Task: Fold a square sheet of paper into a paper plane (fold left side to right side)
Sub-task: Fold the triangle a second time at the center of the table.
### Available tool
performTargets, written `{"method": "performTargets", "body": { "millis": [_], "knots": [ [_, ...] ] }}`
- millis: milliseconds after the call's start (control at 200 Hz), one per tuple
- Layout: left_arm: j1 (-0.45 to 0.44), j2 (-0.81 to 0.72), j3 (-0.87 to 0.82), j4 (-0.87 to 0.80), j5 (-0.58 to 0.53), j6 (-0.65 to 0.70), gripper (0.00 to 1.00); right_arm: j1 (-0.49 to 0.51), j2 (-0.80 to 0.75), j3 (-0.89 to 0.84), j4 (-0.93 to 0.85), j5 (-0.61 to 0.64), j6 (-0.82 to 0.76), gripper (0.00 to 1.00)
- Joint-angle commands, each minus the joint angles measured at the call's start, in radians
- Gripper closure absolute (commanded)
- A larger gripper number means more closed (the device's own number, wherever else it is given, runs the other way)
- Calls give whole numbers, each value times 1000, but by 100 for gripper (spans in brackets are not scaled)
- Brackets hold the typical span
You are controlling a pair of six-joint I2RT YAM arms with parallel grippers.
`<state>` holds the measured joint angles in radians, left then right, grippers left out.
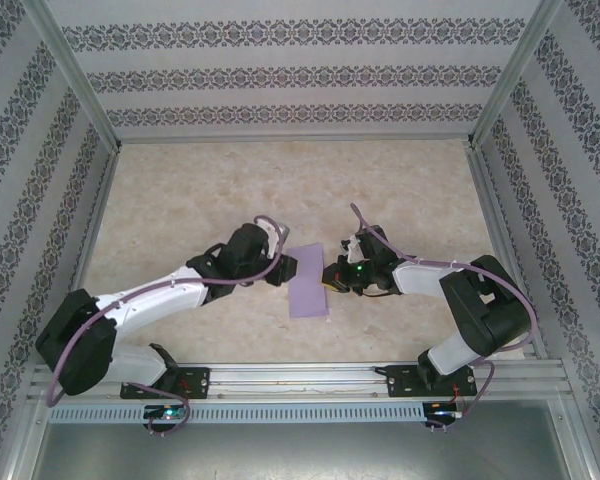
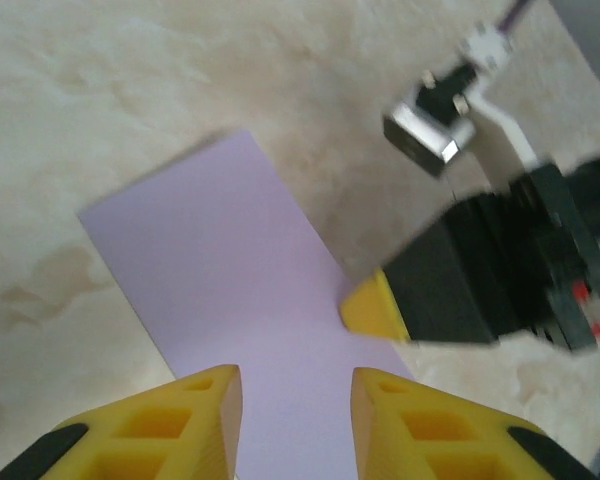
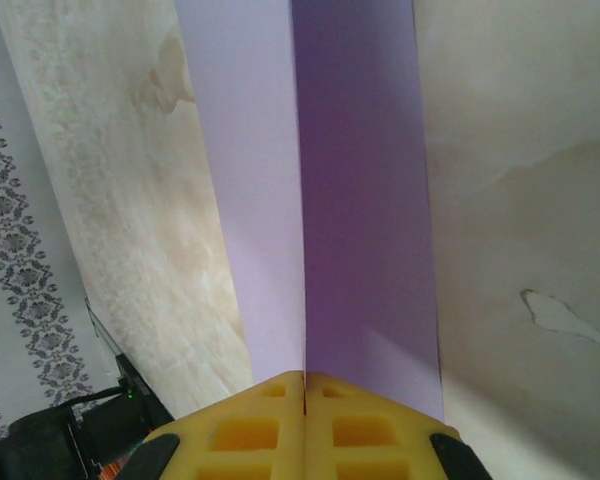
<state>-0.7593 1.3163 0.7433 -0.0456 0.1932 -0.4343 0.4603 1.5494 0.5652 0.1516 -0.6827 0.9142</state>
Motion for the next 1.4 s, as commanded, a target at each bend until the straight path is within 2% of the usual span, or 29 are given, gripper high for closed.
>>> {"method": "performTargets", "body": {
  "millis": [0, 270, 420, 730, 969, 1029, 1094, 1254, 1394],
  "knots": [
    [-90, -38, -37, -49, -104, 70, 64, 1, -25, 4, 13, -2, 53, 100],
    [-318, 28, -33, 17, -247, 82, 52, 20, -26, 38, -22, 31, 71, 100],
    [-387, 126, 21, -4, -306, 98, 45, 29, -25, 41, -30, 40, 69, 100],
    [-429, 265, 107, -23, -432, 131, 35, 35, -41, 27, -38, 53, 66, 100],
    [-430, 332, 151, -53, -526, 160, 33, 40, -39, 27, -41, 58, 63, 100],
    [-428, 345, 169, -68, -541, 174, 36, 41, -37, 27, -41, 58, 63, 100],
    [-428, 356, 184, -84, -563, 182, 45, 41, -35, 28, -41, 57, 60, 100],
    [-428, 357, 190, -76, -552, 189, 72, 38, -38, 22, -47, 65, 52, 100],
    [-427, 354, 183, -64, -530, 178, 90, 36, -37, 26, -47, 68, 44, 100]
  ]
}}
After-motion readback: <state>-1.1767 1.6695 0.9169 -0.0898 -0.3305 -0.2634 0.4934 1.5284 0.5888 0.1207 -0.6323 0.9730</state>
